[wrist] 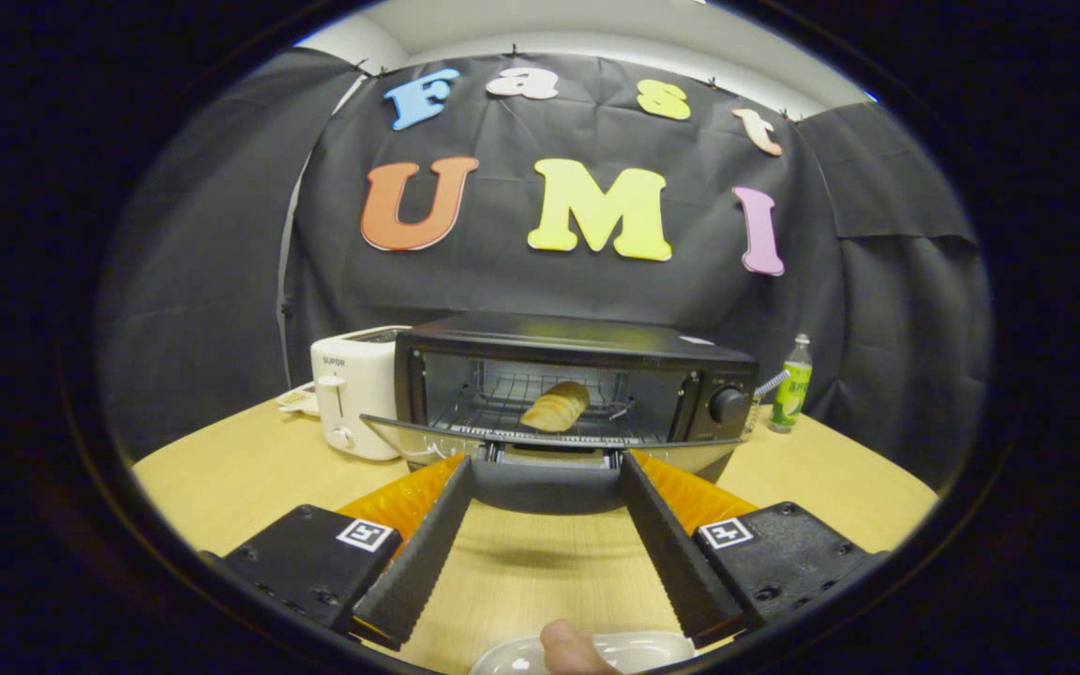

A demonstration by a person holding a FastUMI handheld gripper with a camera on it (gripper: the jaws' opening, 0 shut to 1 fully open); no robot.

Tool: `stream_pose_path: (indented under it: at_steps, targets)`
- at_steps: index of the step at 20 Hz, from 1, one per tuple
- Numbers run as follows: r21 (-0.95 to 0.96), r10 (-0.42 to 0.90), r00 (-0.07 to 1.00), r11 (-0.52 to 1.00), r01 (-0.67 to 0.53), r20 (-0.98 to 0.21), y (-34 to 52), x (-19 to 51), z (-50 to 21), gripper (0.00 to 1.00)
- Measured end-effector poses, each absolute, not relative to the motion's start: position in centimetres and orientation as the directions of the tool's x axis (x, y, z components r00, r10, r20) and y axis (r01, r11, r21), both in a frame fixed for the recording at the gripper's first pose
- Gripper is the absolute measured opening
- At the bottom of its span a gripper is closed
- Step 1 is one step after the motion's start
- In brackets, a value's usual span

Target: Open the toaster oven, put the food inside, and close the toaster oven door.

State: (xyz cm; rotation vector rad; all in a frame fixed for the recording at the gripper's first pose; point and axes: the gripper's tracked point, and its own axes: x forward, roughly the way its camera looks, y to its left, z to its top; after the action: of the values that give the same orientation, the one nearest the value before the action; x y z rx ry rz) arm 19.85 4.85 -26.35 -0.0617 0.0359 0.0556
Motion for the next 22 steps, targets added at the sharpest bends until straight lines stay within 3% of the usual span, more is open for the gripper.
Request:
stream_pose_path:
  at_steps: [6,12,22]
  targets:
    - [-0.08,0.039,0.999,0.996,-0.041,-0.029,5.4,20.1,-26.0,1.0]
    - [-0.036,0.06,0.993,0.997,-0.064,-0.098,5.3,19.1,-26.9,1.0]
    - [0.059,0.037,0.993,0.998,-0.031,-0.111,3.3,12.5,-19.0,1.0]
